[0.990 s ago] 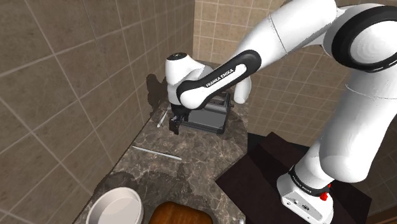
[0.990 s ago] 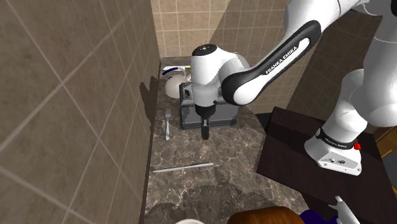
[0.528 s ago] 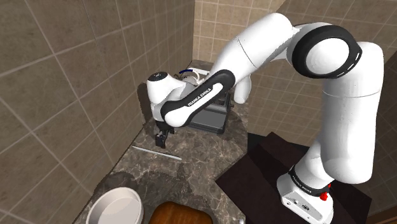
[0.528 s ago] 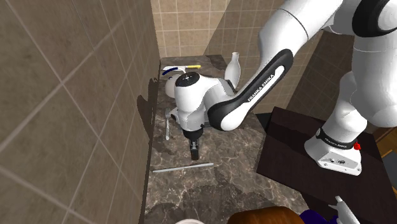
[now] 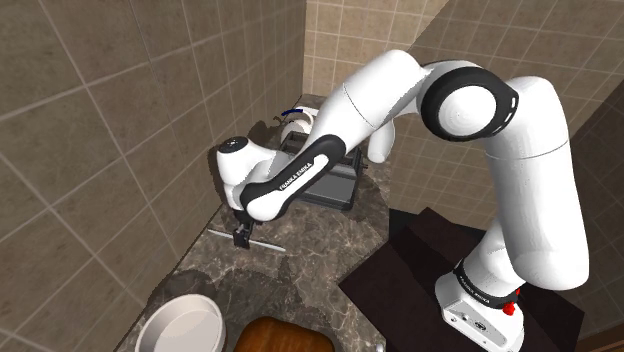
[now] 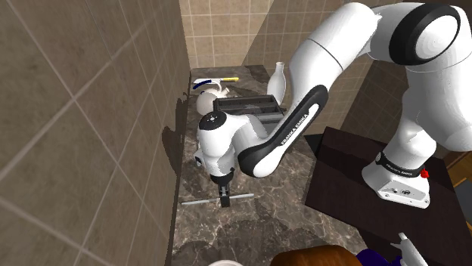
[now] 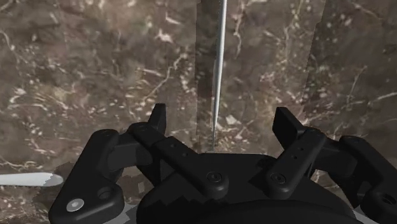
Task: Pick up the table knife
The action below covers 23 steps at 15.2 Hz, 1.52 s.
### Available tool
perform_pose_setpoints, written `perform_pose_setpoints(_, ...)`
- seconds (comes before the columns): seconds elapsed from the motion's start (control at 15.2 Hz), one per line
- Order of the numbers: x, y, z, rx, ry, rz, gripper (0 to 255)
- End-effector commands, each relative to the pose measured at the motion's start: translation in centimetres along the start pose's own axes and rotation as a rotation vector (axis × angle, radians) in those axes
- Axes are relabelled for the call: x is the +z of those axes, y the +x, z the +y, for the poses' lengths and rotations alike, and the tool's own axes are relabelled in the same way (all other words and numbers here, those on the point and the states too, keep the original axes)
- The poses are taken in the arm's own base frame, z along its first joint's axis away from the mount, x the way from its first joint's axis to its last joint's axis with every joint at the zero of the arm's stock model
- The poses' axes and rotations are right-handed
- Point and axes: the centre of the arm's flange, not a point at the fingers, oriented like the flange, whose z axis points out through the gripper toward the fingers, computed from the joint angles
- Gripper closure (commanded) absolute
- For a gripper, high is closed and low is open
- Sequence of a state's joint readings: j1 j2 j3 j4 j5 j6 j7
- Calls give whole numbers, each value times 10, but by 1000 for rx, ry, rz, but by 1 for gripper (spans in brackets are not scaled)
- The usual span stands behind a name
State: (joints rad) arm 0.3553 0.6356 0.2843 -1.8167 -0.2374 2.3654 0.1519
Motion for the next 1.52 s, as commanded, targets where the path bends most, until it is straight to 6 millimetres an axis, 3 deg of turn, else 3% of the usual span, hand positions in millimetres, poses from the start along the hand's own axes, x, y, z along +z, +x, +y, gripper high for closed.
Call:
perform_pose_setpoints(0.0, 10, 1, 0, 0, 0, 0, 0)
perform_pose_setpoints(0.2, 18, 2, 0, 0, 0, 0, 0)
perform_pose_setpoints(0.26, 17, 2, 0, -1, 0, 1, 255)
perform_pose_setpoints(0.86, 18, 2, 0, 0, 0, 0, 255)
perform_pose_setpoints(1.45, -29, -1, 0, 0, 0, 0, 255)
